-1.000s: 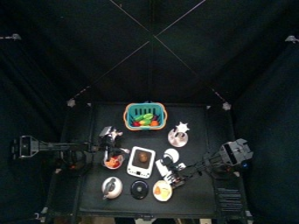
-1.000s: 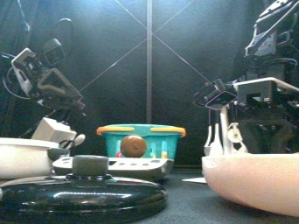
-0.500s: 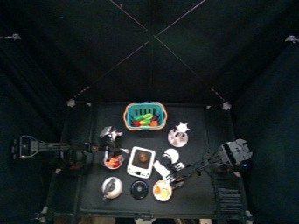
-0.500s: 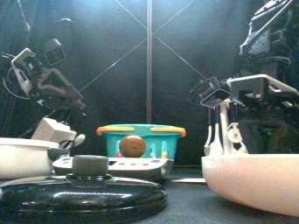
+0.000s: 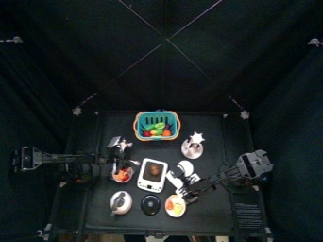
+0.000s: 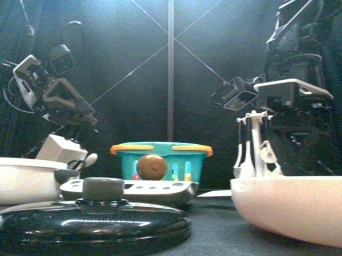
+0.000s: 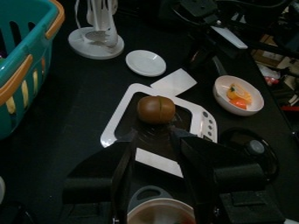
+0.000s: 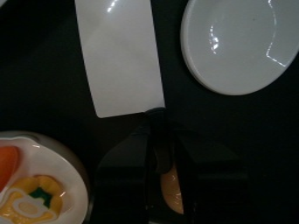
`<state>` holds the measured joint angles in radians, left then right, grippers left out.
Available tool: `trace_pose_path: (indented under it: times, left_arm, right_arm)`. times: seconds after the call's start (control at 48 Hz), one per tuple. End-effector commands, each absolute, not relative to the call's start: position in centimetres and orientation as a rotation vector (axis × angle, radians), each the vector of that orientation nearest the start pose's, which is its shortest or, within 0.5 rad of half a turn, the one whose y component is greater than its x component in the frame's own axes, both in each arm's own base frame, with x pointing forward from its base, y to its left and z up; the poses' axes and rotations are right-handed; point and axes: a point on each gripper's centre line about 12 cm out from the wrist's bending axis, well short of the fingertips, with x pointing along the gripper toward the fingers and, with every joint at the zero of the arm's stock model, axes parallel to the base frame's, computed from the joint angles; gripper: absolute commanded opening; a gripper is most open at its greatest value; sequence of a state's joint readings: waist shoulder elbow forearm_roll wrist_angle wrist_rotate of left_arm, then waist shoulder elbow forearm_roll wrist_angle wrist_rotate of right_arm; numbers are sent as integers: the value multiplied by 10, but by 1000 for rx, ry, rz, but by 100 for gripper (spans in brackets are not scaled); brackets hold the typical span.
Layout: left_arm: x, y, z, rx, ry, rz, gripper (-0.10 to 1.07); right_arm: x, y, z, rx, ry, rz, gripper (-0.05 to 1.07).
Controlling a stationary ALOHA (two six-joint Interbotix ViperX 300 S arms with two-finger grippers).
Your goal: Grab cleaver handle
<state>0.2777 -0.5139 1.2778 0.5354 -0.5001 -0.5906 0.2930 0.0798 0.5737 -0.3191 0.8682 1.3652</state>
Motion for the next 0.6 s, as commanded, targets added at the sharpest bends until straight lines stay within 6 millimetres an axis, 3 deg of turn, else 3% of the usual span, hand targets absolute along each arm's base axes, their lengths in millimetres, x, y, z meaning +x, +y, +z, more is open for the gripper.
trace_pose_path:
  times: [0.0,0.583]
  left_arm:
    - [234,37,181,-190,288,47,76]
    - [233,37,180,-190,289,50,76]
  right_arm:
    - [327,70,146,578,1205,-741,48]
    - [322,61,153,503,1205,-783,48]
